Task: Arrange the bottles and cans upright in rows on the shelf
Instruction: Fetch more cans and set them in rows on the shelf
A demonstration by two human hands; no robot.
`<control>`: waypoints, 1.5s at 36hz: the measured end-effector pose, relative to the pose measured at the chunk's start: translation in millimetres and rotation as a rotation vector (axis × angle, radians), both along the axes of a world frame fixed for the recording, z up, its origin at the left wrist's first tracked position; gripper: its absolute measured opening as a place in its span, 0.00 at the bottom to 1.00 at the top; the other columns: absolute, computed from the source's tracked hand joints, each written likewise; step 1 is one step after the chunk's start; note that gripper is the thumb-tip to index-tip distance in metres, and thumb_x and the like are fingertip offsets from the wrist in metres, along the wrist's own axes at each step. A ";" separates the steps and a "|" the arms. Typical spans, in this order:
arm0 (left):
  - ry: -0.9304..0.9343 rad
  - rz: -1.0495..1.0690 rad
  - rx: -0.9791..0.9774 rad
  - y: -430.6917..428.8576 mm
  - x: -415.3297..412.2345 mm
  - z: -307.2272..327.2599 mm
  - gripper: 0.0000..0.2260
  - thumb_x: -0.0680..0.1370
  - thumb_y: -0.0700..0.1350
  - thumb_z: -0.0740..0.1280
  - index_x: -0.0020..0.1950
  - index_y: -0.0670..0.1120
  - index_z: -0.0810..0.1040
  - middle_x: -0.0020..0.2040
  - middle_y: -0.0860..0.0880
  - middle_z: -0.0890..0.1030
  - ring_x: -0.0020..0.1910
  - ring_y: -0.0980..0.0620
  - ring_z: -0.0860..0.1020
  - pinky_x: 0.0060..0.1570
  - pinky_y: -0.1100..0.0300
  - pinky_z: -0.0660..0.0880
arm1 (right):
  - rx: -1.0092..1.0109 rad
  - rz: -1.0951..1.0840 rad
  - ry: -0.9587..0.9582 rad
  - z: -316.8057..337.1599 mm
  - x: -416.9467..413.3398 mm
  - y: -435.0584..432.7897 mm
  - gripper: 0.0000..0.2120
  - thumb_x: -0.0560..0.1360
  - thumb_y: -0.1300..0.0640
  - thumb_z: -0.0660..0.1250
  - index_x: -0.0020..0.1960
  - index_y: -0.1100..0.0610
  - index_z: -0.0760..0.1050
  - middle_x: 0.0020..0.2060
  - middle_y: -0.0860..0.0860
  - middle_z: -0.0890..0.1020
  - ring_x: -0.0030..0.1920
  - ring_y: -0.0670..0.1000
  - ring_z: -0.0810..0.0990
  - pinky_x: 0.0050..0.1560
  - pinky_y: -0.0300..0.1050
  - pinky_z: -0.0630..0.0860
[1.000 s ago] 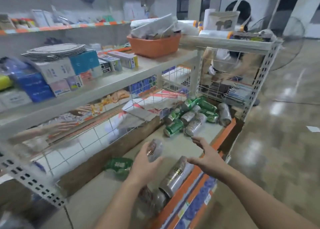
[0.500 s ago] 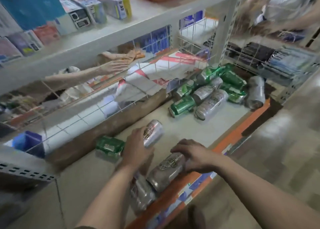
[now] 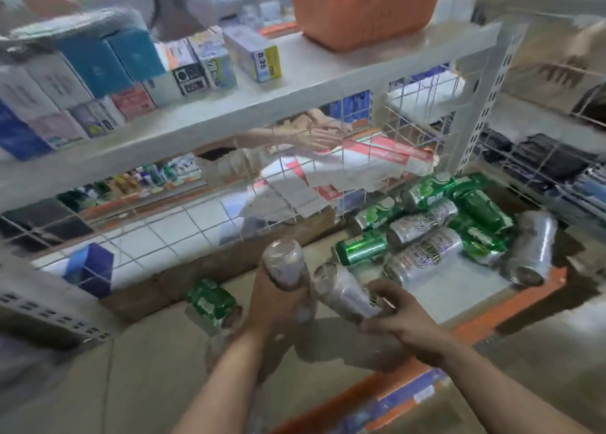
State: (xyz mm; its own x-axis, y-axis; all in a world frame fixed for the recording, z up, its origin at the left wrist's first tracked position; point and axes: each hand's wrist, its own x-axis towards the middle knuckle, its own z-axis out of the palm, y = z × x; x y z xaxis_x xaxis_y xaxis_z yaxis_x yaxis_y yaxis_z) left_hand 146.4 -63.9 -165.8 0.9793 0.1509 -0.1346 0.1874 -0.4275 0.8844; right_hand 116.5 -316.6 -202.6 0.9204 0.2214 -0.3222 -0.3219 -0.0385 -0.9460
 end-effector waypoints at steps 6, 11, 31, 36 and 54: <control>-0.082 0.119 -0.257 -28.5 -12.9 28.8 0.27 0.68 0.21 0.72 0.56 0.47 0.73 0.42 0.56 0.76 0.32 0.75 0.76 0.32 0.78 0.70 | 0.222 -0.015 0.063 2.3 15.3 2.8 0.36 0.57 0.62 0.80 0.62 0.63 0.72 0.57 0.66 0.77 0.52 0.61 0.81 0.47 0.56 0.79; -0.077 0.131 -0.304 -27.4 -14.1 35.9 0.28 0.67 0.19 0.71 0.57 0.45 0.74 0.41 0.54 0.77 0.30 0.72 0.76 0.28 0.76 0.70 | 0.341 0.140 0.148 11.9 23.4 11.6 0.37 0.58 0.64 0.78 0.67 0.62 0.75 0.53 0.67 0.82 0.54 0.66 0.80 0.54 0.62 0.74; -0.127 0.217 -0.049 -0.7 -17.8 2.8 0.26 0.61 0.41 0.85 0.52 0.56 0.77 0.46 0.57 0.84 0.43 0.63 0.81 0.44 0.70 0.75 | -0.202 0.011 -0.094 23.1 35.1 37.2 0.20 0.59 0.68 0.82 0.48 0.55 0.83 0.40 0.46 0.88 0.44 0.49 0.86 0.45 0.47 0.82; -0.099 0.224 -0.052 -0.4 -18.8 -8.8 0.24 0.61 0.41 0.84 0.50 0.57 0.78 0.44 0.59 0.84 0.41 0.61 0.82 0.42 0.68 0.77 | -0.324 0.025 -0.122 20.9 34.3 45.1 0.21 0.60 0.69 0.81 0.49 0.58 0.80 0.37 0.45 0.83 0.34 0.35 0.79 0.33 0.28 0.71; 0.102 0.024 0.548 13.7 2.5 40.5 0.24 0.66 0.73 0.65 0.52 0.57 0.73 0.51 0.54 0.80 0.53 0.47 0.77 0.52 0.50 0.78 | -0.317 0.061 -0.119 24.4 37.1 47.9 0.24 0.65 0.74 0.76 0.55 0.56 0.75 0.41 0.45 0.80 0.41 0.41 0.76 0.32 0.24 0.70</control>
